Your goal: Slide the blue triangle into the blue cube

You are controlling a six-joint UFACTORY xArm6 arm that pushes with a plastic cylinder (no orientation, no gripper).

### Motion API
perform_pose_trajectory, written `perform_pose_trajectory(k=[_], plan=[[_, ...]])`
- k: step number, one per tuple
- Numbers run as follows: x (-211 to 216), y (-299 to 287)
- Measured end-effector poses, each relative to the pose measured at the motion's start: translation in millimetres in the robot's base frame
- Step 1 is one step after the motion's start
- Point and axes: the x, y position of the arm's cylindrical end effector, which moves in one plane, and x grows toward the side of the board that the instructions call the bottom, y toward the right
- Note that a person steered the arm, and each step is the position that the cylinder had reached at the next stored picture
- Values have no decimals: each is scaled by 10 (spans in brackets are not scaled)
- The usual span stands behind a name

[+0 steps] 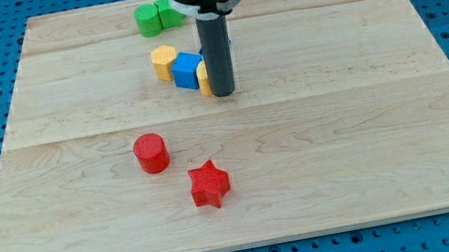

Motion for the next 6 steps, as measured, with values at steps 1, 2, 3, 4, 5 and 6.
perform_pose_trajectory(k=[1,2,3,4,5,6], plan=[[-563,394],[-1042,334],[-963,-183],[-1184,-177],[-1383,-275],[-1191,-498]])
